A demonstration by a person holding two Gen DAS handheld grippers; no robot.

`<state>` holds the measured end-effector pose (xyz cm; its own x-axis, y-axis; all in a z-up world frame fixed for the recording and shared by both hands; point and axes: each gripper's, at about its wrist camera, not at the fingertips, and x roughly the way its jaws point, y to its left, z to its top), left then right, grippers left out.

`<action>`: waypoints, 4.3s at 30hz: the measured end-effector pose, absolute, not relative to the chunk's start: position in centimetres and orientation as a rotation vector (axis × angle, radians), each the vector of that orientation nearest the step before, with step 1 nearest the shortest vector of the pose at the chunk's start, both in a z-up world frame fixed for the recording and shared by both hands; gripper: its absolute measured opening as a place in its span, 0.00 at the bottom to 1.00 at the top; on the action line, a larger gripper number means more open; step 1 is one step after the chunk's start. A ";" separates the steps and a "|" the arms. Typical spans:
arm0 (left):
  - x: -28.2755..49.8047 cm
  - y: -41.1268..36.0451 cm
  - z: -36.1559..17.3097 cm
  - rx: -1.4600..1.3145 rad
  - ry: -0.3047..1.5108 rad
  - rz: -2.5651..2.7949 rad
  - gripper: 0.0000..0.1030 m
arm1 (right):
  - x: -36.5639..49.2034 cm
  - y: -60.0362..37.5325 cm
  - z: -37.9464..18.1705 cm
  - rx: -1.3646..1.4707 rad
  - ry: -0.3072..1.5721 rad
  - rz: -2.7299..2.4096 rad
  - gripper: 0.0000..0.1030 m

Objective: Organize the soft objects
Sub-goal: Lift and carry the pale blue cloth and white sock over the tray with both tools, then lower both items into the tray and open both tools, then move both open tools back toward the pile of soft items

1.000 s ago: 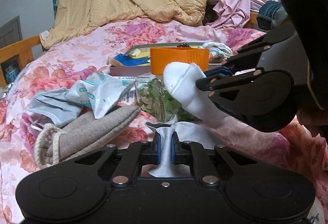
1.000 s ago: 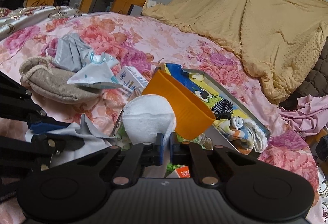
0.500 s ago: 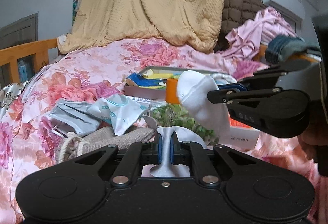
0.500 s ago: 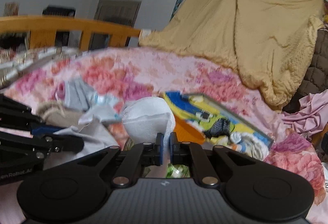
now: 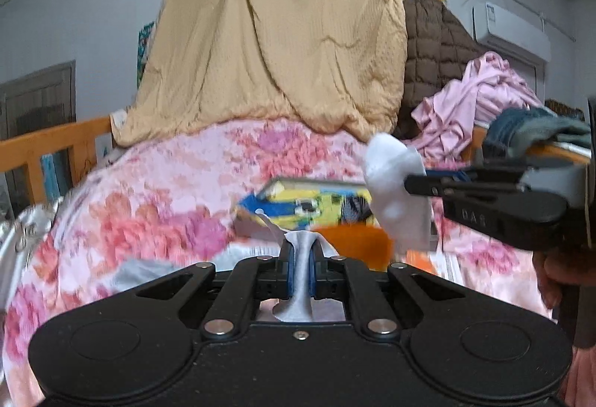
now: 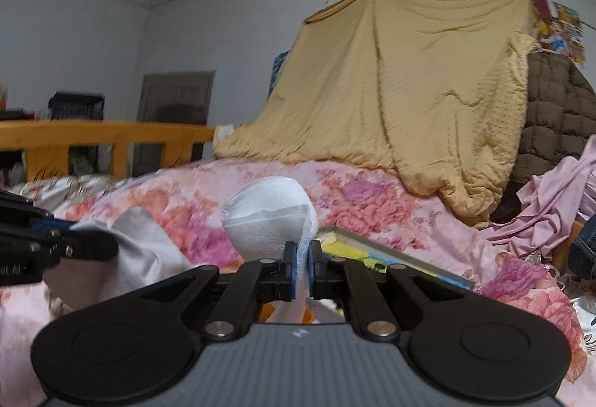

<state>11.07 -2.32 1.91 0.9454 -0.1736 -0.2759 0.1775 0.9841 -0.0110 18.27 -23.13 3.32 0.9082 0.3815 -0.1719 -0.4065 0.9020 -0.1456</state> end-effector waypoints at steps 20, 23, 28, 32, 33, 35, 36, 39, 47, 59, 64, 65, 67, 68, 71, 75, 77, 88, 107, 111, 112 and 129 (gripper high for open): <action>27.0 -7.4 7.2 0.064 0.192 -0.275 0.07 | 29.6 -28.4 2.4 0.014 0.149 0.287 0.06; 29.8 -8.1 7.0 0.039 0.213 -0.274 0.07 | 31.5 -29.0 1.6 0.043 0.181 0.280 0.06; 34.1 -9.2 6.2 0.015 0.250 -0.273 0.07 | 34.1 -29.8 0.4 0.073 0.225 0.272 0.06; 37.5 -10.1 4.9 -0.015 0.303 -0.260 0.07 | 36.2 -30.4 -0.4 0.097 0.261 0.268 0.06; 38.2 -10.3 4.6 -0.031 0.319 -0.257 0.07 | 36.5 -30.5 -0.6 0.103 0.268 0.267 0.06; 39.5 -10.5 4.0 -0.064 0.346 -0.253 0.07 | 37.4 -30.8 -0.9 0.116 0.286 0.263 0.07; 39.9 -10.7 3.7 -0.080 0.358 -0.252 0.07 | 37.7 -30.9 -1.1 0.121 0.293 0.263 0.07; 41.1 -11.2 2.7 -0.103 0.392 -0.247 0.07 | 38.4 -31.1 -1.4 0.125 0.313 0.261 0.07; 42.8 -12.3 0.8 -0.086 0.476 -0.227 0.08 | 39.4 -31.3 -1.9 0.126 0.358 0.243 0.08; 44.2 -12.6 -0.5 -0.062 0.615 -0.225 0.13 | 39.6 -31.3 -2.1 0.119 0.383 0.223 0.15; 44.4 -12.8 -0.7 -0.060 0.630 -0.222 0.16 | 39.7 -31.3 -2.2 0.111 0.391 0.211 0.28; 44.5 -12.8 -0.7 -0.061 0.632 -0.221 0.17 | 39.7 -31.3 -2.2 0.107 0.391 0.204 0.28; 44.5 -12.7 -0.8 -0.063 0.637 -0.219 0.17 | 39.8 -31.2 -2.3 0.100 0.396 0.196 0.30; 44.5 -12.7 -0.8 -0.066 0.639 -0.217 0.17 | 39.8 -31.3 -2.3 0.103 0.398 0.193 0.31; 44.5 -12.6 -0.9 -0.073 0.647 -0.213 0.20 | 39.9 -31.5 -2.3 0.106 0.399 0.189 0.37; 44.5 -12.6 -0.9 -0.078 0.652 -0.208 0.35 | 39.8 -31.6 -2.2 0.109 0.394 0.184 0.48; 44.5 -12.6 -0.9 -0.079 0.651 -0.203 0.42 | 39.7 -31.6 -2.1 0.110 0.392 0.181 0.53; 43.4 -11.6 0.0 -0.117 0.627 -0.137 0.83 | 38.6 -31.4 -0.8 0.093 0.341 0.153 0.82; 36.5 -8.9 4.9 -0.062 0.478 -0.038 0.99 | 32.7 -32.7 3.4 0.151 0.168 0.134 1.00; 33.7 -7.6 6.2 -0.071 0.415 -0.024 0.99 | 31.2 -32.4 4.1 0.150 0.145 0.161 1.00; 33.0 -7.3 6.5 -0.070 0.401 -0.020 0.99 | 30.7 -32.3 4.3 0.152 0.143 0.167 1.00; 21.2 -1.8 8.5 -0.090 0.281 0.053 0.99 | 23.2 -28.0 5.2 0.059 0.111 0.307 1.00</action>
<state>21.17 -1.81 8.49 0.9595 0.0397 -0.2790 -0.0647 0.9946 -0.0809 23.18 -27.98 5.19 0.9472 0.3049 -0.0997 -0.2984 0.9515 0.0744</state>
